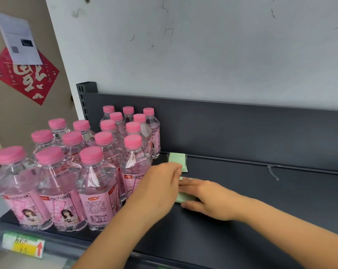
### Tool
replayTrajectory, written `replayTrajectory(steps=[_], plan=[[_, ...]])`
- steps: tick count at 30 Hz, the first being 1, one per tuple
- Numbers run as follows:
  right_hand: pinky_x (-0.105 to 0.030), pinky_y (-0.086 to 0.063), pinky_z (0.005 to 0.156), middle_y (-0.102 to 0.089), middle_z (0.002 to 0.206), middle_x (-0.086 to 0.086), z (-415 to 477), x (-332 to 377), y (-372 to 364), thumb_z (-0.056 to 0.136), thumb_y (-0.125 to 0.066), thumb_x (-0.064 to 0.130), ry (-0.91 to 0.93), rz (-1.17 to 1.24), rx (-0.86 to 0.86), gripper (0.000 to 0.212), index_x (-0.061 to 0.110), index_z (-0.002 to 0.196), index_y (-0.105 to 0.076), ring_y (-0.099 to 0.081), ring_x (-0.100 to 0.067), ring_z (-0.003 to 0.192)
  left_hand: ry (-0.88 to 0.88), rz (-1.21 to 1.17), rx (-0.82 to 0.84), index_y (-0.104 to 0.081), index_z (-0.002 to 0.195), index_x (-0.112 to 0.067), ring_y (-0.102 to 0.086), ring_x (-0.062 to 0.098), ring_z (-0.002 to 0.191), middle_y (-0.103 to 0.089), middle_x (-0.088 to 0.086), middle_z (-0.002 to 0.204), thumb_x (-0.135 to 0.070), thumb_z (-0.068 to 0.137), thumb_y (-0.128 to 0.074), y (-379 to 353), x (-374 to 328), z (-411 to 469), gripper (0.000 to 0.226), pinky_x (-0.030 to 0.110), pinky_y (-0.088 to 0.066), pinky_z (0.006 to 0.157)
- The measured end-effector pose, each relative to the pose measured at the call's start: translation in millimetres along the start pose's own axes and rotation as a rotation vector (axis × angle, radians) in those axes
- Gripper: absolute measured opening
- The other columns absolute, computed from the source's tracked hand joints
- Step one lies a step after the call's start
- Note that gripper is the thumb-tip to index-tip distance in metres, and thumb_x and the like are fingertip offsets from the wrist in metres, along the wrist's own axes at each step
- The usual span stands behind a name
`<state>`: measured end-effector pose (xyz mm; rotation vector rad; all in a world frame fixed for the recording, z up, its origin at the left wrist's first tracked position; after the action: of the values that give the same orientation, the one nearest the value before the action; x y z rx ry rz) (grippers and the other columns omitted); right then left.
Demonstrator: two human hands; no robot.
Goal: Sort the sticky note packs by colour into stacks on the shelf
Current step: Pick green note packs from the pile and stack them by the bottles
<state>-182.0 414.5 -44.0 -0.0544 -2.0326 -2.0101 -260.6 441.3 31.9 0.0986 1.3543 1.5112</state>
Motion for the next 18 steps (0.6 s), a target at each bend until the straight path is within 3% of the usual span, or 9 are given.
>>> replayTrajectory(steps=[2, 5, 10, 13, 16, 18], plan=[[-0.026, -0.026, 0.112, -0.032, 0.150, 0.012, 6, -2, 3, 0.094, -0.052, 0.030, 0.009, 0.116, 0.003, 0.045, 0.024, 0.138, -0.044, -0.031, -0.007, 0.137, 0.019, 0.110, 0.106, -0.063, 0.113, -0.016, -0.059, 0.024, 0.104, -0.066, 0.004, 0.107, -0.021, 0.097, -0.041, -18, 7, -4, 0.027, 0.029, -0.043, 0.085], [-0.022, -0.029, 0.109, -0.047, 0.140, 0.016, 12, -8, 7, 0.086, -0.064, 0.021, -0.010, 0.257, -0.030, 0.040, 0.025, 0.125, -0.057, -0.040, -0.004, 0.130, 0.024, 0.248, 0.220, -0.056, 0.126, -0.016, -0.054, 0.023, 0.115, -0.060, 0.005, 0.124, -0.020, 0.097, -0.043, -42, 16, -8, 0.032, 0.033, -0.042, 0.096], [-0.017, -0.040, 0.095, -0.064, 0.120, 0.009, 22, -18, 15, 0.075, -0.076, 0.024, -0.096, 0.258, -0.214, 0.031, 0.019, 0.105, -0.070, -0.055, -0.005, 0.111, 0.081, 0.399, 0.259, -0.056, 0.120, -0.011, -0.056, 0.025, 0.111, -0.060, 0.008, 0.119, -0.025, 0.094, -0.050, -57, 33, -8, 0.031, 0.030, -0.040, 0.088], [-0.017, -0.041, 0.092, -0.065, 0.118, 0.009, 20, -19, 19, 0.074, -0.076, 0.030, -0.101, 0.217, -0.233, 0.028, 0.018, 0.100, -0.072, -0.057, -0.005, 0.109, 0.051, 0.549, 0.280, -0.056, 0.116, -0.011, -0.057, 0.026, 0.108, -0.060, 0.008, 0.116, -0.022, 0.096, -0.045, -65, 33, -7, 0.026, 0.031, -0.041, 0.084], [-0.025, -0.041, 0.099, -0.064, 0.121, 0.010, 6, -25, 24, 0.077, -0.072, 0.035, -0.111, 0.172, -0.210, 0.029, 0.020, 0.101, -0.072, -0.055, -0.007, 0.113, 0.052, 0.654, 0.292, -0.056, 0.112, -0.010, -0.058, 0.027, 0.106, -0.059, 0.008, 0.114, -0.014, 0.095, -0.043, -70, 35, -7, 0.021, 0.034, -0.043, 0.081], [-0.024, -0.041, 0.099, -0.064, 0.121, 0.011, -9, -30, 35, 0.079, -0.071, 0.034, -0.111, 0.176, -0.239, 0.024, 0.022, 0.100, -0.072, -0.055, -0.004, 0.112, 0.067, 0.661, 0.283, -0.056, 0.107, -0.009, -0.059, 0.028, 0.103, -0.060, 0.009, 0.111, -0.009, 0.094, -0.043, -71, 36, -7, 0.019, 0.035, -0.044, 0.079]])
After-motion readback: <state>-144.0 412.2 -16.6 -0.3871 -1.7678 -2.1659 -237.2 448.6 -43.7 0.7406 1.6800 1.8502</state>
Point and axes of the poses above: each hand's wrist, its own z-axis towards the middle knuckle, its own y-axis out of the back of the hand, x = y × z, the point moved 10 cm from there along z, towards the middle knuckle
